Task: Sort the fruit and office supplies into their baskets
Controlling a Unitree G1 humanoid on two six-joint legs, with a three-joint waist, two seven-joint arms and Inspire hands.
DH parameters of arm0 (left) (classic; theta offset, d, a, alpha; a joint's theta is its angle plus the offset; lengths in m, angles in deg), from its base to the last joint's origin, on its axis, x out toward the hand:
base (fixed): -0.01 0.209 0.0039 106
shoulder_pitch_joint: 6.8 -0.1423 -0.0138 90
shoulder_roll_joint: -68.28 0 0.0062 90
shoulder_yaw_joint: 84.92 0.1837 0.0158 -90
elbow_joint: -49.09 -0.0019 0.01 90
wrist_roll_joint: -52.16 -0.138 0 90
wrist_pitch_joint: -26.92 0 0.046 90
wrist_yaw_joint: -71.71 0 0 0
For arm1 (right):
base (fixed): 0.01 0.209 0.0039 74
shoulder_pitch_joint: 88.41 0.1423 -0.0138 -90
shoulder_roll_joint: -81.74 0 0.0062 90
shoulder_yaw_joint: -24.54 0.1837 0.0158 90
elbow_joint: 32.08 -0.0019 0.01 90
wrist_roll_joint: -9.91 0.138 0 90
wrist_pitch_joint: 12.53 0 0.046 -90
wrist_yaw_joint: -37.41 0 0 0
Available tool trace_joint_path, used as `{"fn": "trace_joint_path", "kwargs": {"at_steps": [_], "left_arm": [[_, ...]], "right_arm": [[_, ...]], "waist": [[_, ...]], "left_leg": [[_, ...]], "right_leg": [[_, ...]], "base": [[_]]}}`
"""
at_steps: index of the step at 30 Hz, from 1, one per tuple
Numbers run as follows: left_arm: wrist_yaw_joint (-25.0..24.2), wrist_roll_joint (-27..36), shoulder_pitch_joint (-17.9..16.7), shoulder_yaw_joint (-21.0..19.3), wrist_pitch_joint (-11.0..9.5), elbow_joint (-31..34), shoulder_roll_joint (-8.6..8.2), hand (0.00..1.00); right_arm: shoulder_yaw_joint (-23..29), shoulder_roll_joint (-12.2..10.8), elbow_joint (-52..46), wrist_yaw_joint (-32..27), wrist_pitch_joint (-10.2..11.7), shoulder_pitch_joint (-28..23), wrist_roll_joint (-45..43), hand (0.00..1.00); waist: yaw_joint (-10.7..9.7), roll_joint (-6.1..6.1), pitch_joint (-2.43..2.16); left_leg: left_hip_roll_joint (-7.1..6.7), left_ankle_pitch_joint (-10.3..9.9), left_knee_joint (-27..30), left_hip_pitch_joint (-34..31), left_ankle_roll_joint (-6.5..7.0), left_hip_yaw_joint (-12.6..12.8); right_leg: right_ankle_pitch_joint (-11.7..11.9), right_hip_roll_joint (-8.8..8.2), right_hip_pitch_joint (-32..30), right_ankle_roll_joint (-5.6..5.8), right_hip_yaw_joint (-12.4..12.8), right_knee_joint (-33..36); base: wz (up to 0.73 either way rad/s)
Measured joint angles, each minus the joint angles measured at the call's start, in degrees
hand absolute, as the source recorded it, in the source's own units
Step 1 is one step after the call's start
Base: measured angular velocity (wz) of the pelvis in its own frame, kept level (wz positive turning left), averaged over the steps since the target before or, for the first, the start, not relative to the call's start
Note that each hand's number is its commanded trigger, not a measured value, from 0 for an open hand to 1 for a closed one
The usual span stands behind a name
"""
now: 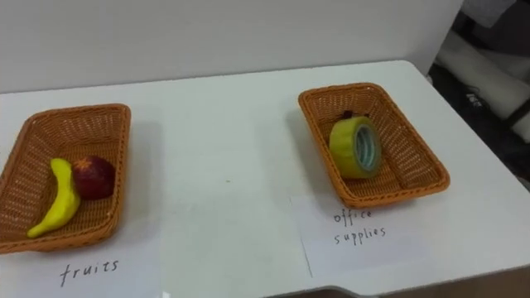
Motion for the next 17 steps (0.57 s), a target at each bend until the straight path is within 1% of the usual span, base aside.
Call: {"fn": "trace_joint_path", "kwargs": {"at_steps": [1,2,4,5,7,9,10,12,14,17], "left_arm": [[0.07,-0.51,1.02,0.27,0.44,-1.21,-0.08,0.00],[0.08,-0.62,1.44,0.27,0.69,-1.56,-0.27,0.00],[0.48,-1.27,2.11,1.01,0.87,-2.45,-0.97,0.00],[0.95,-1.53,2.08,1.36,0.90,-2.44,-1.41,0.00],[1.08,-1.55,1.92,1.41,1.04,-2.42,-2.04,0.00],[1.08,-1.66,1.77,1.43,1.48,-2.42,-2.32,0.00],[1.19,-1.90,1.75,1.43,1.89,-2.42,-2.51,0.00],[1.58,-2.07,1.76,1.88,2.00,-2.42,-2.82,0.00],[2.17,-2.11,1.72,3.35,2.28,-2.44,-2.90,0.00],[2.22,-2.58,1.70,4.16,2.78,-2.44,-2.95,0.00]], "right_arm": [[-1.12,-0.89,0.01,1.09,-0.21,0.85,-2.16,0.00],[-1.90,-1.24,-0.03,1.69,-0.22,1.20,-2.74,0.00],[-4.41,-2.28,-0.52,4.56,-0.22,2.58,-5.03,0.00],[-5.39,-2.45,-1.39,5.85,-0.21,2.93,-6.08,0.00],[-6.01,-2.64,-2.07,6.77,-0.11,3.63,-6.85,0.00],[-6.93,-2.57,-2.06,6.93,-0.13,4.17,-7.77,0.00],[-7.64,-2.72,-2.09,7.11,-0.13,4.15,-8.18,0.00],[-8.62,-3.13,-2.90,7.40,-0.14,4.25,-8.68,0.00],[-9.77,-3.52,-3.29,7.50,-0.09,4.86,-8.68,0.00],[-10.25,-4.07,-3.29,7.62,-0.10,5.03,-8.67,0.00]], "waist": [[0.84,0.19,0.04],[1.25,0.29,0.03],[2.33,1.01,0.04],[2.48,1.43,0.08],[2.94,1.93,0.13],[3.40,1.98,0.16],[3.95,1.91,0.17],[4.14,1.92,0.19],[4.11,1.86,0.20],[4.07,1.69,0.26]], "left_leg": [[0.01,0.00,0.04,-0.06,0.00,-0.13],[0.01,0.00,0.04,-0.06,0.00,-0.15],[-0.01,-0.07,0.07,-0.17,0.01,-0.38],[-0.05,-0.12,0.31,-0.47,0.08,-0.67],[-0.11,-0.13,0.39,-0.52,0.09,-0.81],[-0.10,-0.13,0.66,-0.49,0.09,-0.92],[-0.08,-0.13,0.93,-0.45,0.09,-1.02],[-0.10,-0.13,1.07,-0.61,0.08,-1.37],[-0.21,-0.13,1.18,-0.70,0.08,-1.99],[-0.30,-0.13,1.25,-0.43,0.09,-2.63]], "right_leg": [[0.00,0.00,-0.01,0.00,-0.14,-0.06],[0.00,0.01,-0.02,0.00,-0.14,-0.07],[-0.01,-0.06,0.02,0.01,-0.47,-0.13],[-0.02,-0.22,0.06,0.03,-1.01,-0.14],[-0.07,-0.29,0.08,0.09,-1.08,-0.09],[-0.18,-0.30,0.36,0.06,-1.13,-0.19],[-0.19,-0.30,0.76,0.04,-1.22,-0.49],[-0.21,-0.37,0.86,0.03,-1.52,-0.63],[-0.25,-0.46,1.08,0.09,-1.92,-0.72],[-0.40,-0.57,1.76,0.13,-2.55,-0.84]], "base": [[0.06],[0.00],[0.06],[0.13],[0.09],[0.04],[0.04],[0.08],[0.11],[0.13]]}}
